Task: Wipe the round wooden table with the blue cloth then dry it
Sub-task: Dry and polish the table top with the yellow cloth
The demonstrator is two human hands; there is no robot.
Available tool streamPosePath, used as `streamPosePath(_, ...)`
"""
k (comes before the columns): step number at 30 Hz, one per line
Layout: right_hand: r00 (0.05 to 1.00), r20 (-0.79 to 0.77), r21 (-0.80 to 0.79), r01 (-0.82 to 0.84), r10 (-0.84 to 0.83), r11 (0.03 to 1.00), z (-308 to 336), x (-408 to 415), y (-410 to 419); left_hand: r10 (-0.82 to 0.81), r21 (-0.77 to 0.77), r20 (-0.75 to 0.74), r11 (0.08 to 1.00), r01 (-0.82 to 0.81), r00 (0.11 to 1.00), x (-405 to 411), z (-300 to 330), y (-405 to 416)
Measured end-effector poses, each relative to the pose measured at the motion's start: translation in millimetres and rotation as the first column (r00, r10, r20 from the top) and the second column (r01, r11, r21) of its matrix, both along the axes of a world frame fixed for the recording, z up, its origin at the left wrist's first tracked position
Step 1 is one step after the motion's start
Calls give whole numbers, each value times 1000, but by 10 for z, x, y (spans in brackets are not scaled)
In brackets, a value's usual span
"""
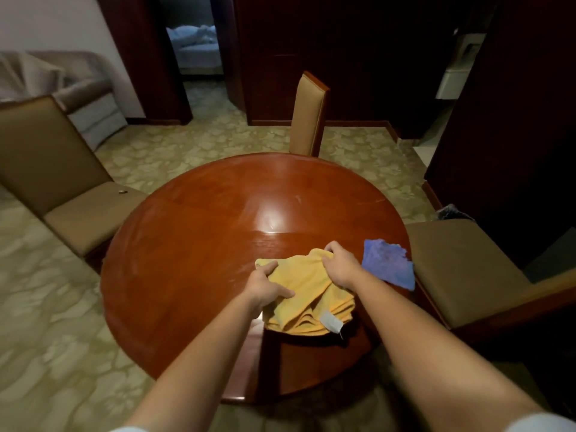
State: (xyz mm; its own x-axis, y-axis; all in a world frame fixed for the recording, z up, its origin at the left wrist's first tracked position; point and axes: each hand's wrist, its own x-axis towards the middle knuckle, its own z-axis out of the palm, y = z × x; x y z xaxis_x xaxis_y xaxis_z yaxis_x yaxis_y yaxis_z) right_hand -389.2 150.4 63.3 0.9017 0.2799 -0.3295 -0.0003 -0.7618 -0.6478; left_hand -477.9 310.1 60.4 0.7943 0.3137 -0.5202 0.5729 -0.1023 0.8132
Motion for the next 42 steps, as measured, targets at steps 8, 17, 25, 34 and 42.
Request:
streamPosePath(8, 997, 13, 34, -78, 78, 996, -130, -59, -239, -114, 64, -106, 991, 121, 988, -244, 61, -265)
streamPosePath(17, 994, -77, 292, -53, 78, 955, -360, -171, -130, -153, 160, -212, 969, 189, 965, -587, -27, -175)
streamPosePath(25, 773, -469, 250, -348, 427, 904, -181, -2, -45, -56, 141, -192, 986, 84, 980, -584, 95, -10)
streamPosePath(34, 624, -419, -376, -780, 659, 500, 26, 7, 33, -296, 282, -351, 871, 401, 888, -445, 142, -91)
streamPosePath(42, 728, -301, -272, -684, 616, 676, 117, 7, -53, -393, 32, -431, 893, 449, 812, -462, 298, 20)
